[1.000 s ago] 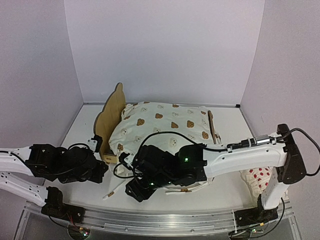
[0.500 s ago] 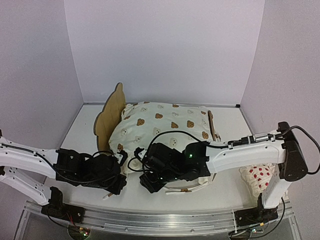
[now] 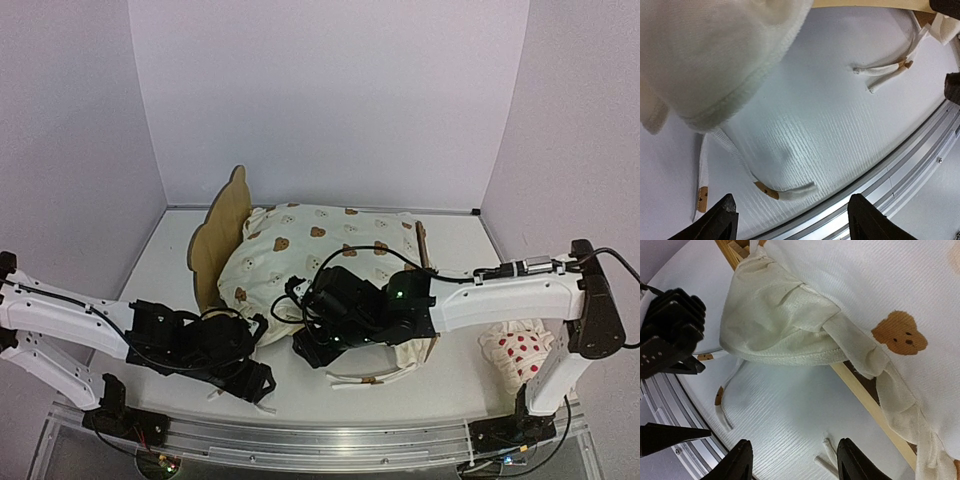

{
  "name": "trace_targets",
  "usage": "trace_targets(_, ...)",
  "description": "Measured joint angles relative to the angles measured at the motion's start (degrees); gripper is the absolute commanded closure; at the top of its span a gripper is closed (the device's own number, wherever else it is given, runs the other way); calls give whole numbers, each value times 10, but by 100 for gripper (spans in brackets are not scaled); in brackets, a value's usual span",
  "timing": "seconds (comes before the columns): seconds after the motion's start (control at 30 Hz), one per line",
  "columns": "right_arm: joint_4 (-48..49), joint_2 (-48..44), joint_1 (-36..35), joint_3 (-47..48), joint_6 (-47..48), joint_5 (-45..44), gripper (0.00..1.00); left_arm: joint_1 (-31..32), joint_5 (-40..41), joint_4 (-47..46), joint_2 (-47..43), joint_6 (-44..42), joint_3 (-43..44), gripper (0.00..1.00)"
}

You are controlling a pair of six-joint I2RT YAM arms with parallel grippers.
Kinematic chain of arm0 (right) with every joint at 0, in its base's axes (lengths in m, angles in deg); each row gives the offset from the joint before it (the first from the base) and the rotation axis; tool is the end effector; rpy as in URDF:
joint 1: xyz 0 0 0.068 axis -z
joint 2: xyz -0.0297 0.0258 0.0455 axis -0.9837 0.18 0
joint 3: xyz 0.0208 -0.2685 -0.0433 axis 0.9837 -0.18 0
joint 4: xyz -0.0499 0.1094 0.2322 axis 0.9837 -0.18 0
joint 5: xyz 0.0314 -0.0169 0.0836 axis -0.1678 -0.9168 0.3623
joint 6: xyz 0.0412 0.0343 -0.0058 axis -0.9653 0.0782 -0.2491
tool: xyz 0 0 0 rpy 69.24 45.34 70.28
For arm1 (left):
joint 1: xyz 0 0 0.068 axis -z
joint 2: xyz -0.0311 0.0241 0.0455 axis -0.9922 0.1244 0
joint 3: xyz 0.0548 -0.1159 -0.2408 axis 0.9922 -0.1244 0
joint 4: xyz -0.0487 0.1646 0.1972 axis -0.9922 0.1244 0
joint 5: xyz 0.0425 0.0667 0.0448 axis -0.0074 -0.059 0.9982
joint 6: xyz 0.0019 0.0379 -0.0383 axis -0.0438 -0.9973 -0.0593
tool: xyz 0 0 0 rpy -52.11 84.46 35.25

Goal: Set up the pet bed

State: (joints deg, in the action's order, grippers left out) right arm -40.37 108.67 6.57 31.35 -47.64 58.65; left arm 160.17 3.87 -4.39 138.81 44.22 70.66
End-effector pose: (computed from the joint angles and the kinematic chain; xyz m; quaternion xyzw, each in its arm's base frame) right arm 0.1206 0.3623 0.2472 -0.3535 0.8589 0.1701 0.3293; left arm 0.0574 -0.2315 0.1984 0.2230 0.9381 -0.1943 0.1803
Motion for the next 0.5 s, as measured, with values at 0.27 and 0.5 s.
trace_targets(0.27, 0, -4, 5, -14, 3, 9, 45, 0, 44, 84, -18, 41, 25, 31)
trace_targets(0.5, 18, -3, 6, -15, 2, 43, 46, 0, 68, 174, -27, 103, 22, 39)
